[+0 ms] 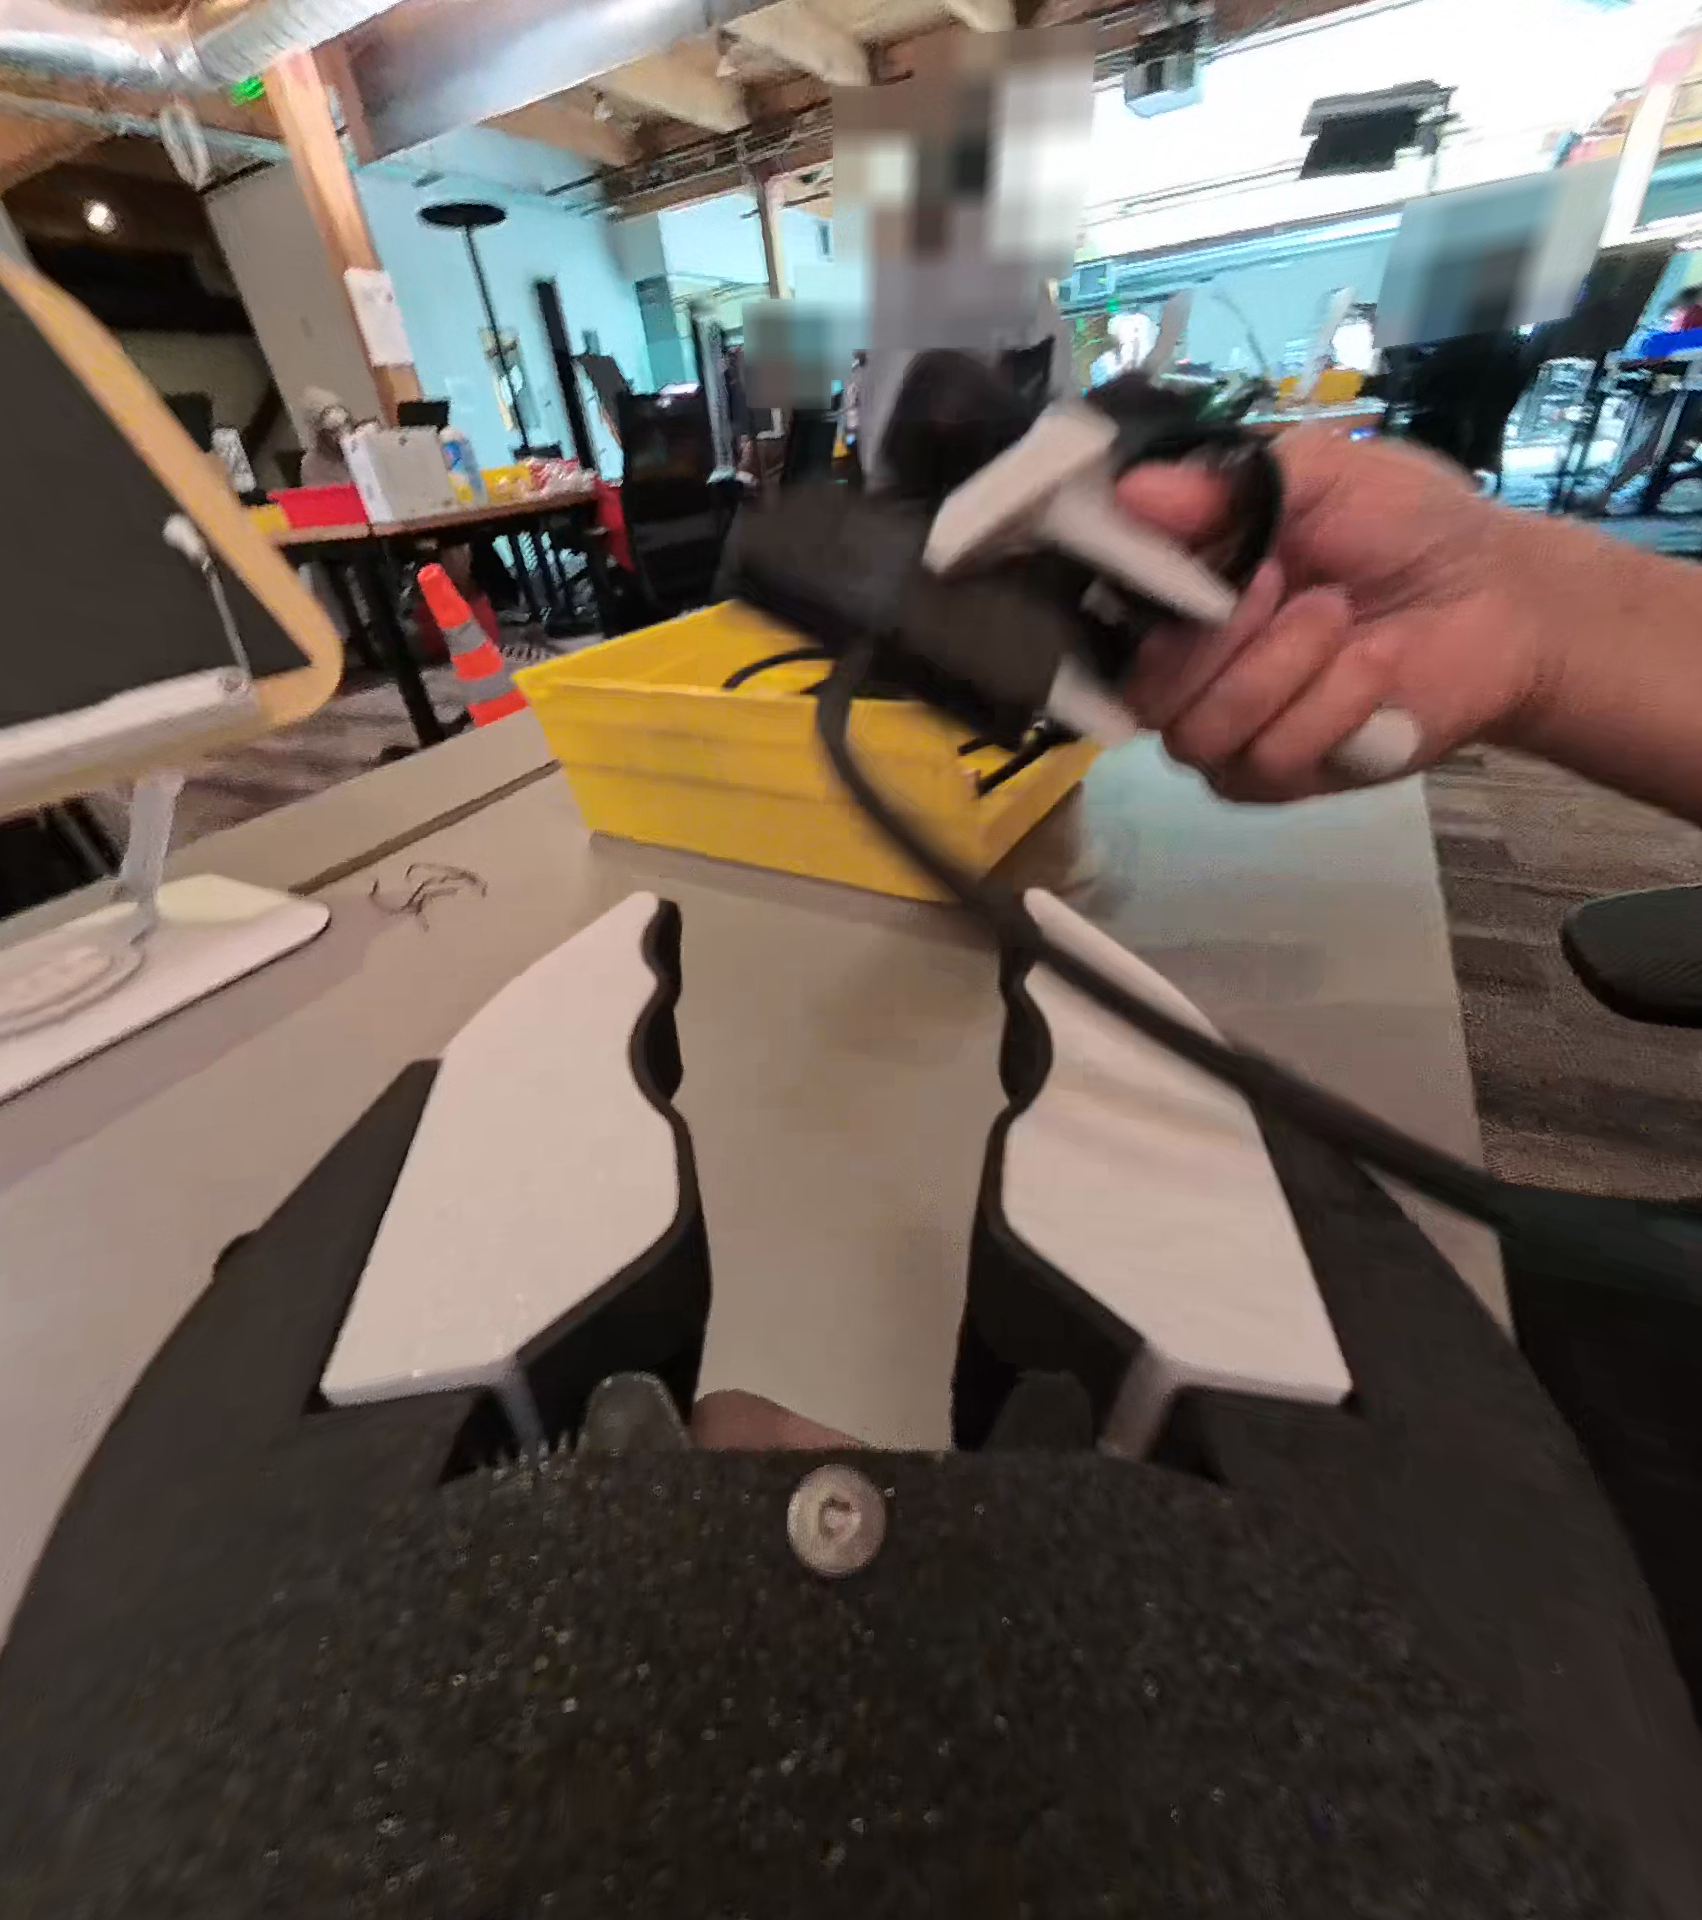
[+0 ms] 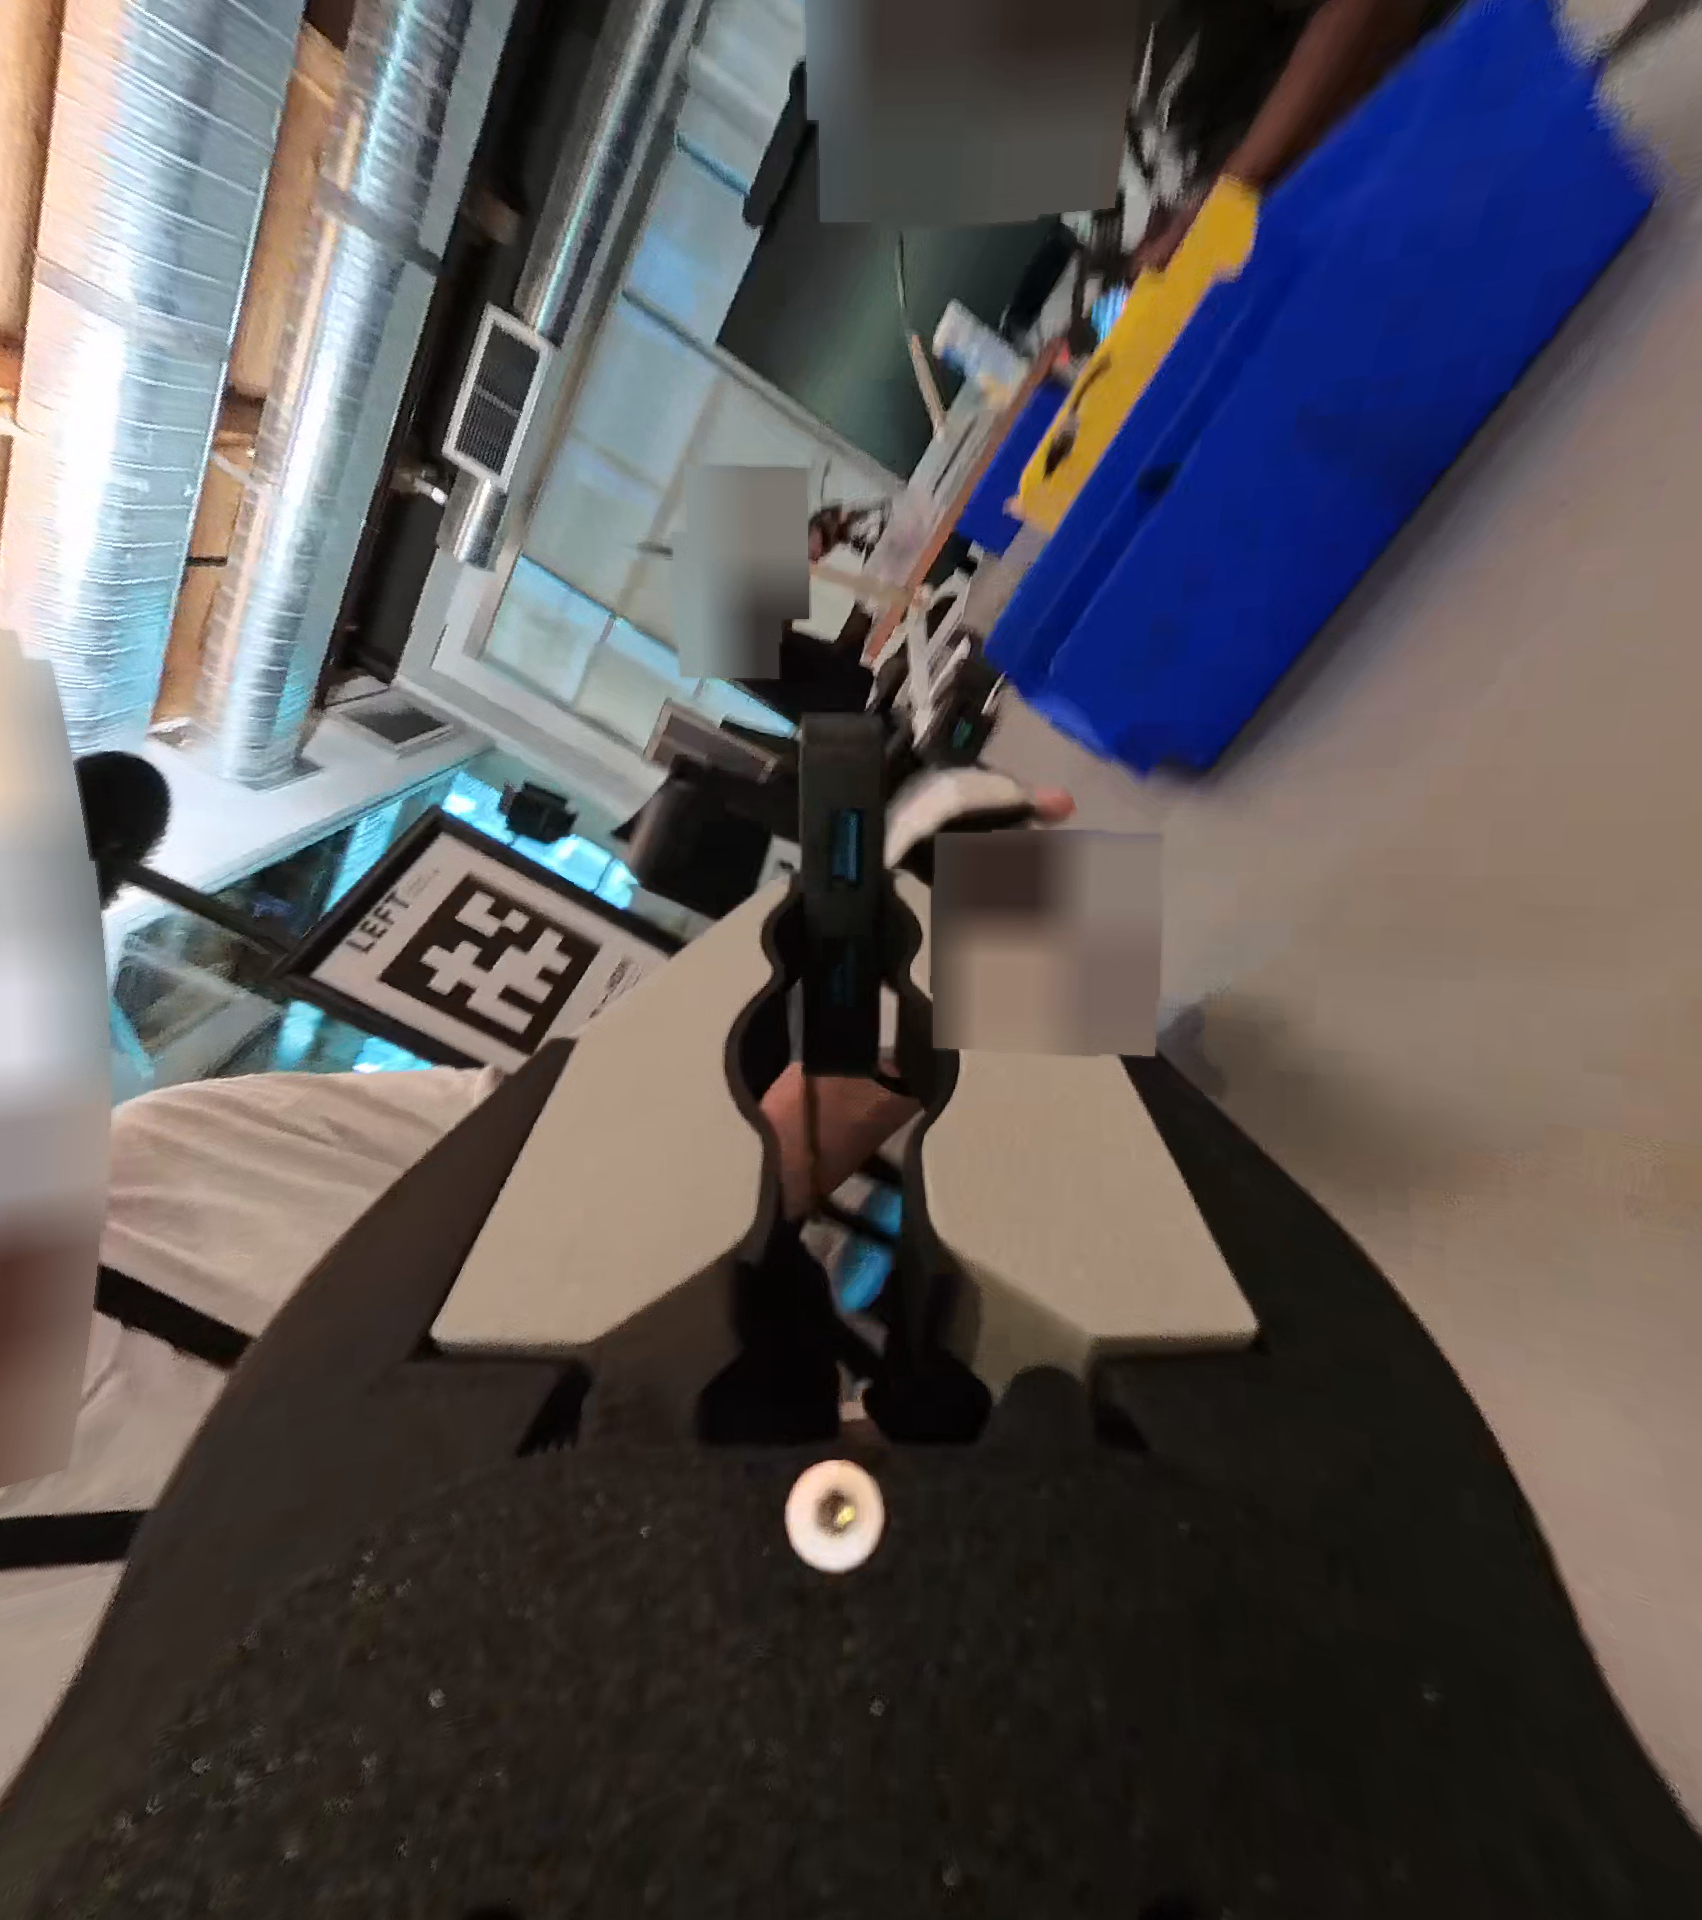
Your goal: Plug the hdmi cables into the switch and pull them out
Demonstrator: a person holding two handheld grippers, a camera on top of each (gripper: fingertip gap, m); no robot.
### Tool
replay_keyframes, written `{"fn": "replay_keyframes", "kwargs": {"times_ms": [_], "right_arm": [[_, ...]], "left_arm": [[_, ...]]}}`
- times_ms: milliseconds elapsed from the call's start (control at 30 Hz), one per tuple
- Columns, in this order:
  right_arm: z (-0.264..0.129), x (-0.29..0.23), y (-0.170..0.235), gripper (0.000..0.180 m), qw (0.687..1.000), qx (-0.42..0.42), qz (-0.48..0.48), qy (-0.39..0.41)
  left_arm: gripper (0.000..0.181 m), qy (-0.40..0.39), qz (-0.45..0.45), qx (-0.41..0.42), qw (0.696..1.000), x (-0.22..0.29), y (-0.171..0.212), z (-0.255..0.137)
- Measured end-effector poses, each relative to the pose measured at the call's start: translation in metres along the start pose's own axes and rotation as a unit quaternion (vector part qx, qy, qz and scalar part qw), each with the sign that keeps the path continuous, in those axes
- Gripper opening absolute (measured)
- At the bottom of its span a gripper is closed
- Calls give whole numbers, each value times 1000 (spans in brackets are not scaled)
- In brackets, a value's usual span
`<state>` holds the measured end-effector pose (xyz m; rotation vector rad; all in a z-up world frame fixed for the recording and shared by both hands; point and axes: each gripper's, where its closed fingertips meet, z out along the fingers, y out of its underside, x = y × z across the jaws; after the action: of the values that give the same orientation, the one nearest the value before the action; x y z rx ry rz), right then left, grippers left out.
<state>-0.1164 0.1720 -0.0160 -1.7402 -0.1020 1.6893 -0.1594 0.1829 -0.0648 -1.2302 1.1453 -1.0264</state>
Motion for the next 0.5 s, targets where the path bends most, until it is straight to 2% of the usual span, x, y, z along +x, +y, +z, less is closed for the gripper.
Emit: {"fn": "replay_keyframes", "kwargs": {"times_ms": [100,167,200,233,300,333,400,500], "right_arm": [[-50,-32,-46,12,992,69,-93,44],[-101,-41,-86,13,966,120,-168,154],[-133,-40,-109,13,940,144,-202,232],[-169,-36,-133,13,899,168,-235,329],[-240,-26,-178,12,778,182,-299,522],[-262,-21,-195,12,732,172,-314,579],[-278,0,-222,12,700,131,-310,630],[-279,44,-254,12,656,62,-316,683]], "left_arm": [[53,-56,-47,-43,996,-32,21,-5],[51,-100,-78,-74,989,-55,35,-11],[51,-107,-94,-75,987,-62,38,-15],[50,-112,-110,-70,985,-68,38,-18],[47,-122,-135,-60,981,-78,37,-24],[47,-124,-141,-59,980,-81,37,-25],[46,-127,-140,-58,980,-83,37,-27],[44,-129,-131,-65,981,-81,38,-27]]}}
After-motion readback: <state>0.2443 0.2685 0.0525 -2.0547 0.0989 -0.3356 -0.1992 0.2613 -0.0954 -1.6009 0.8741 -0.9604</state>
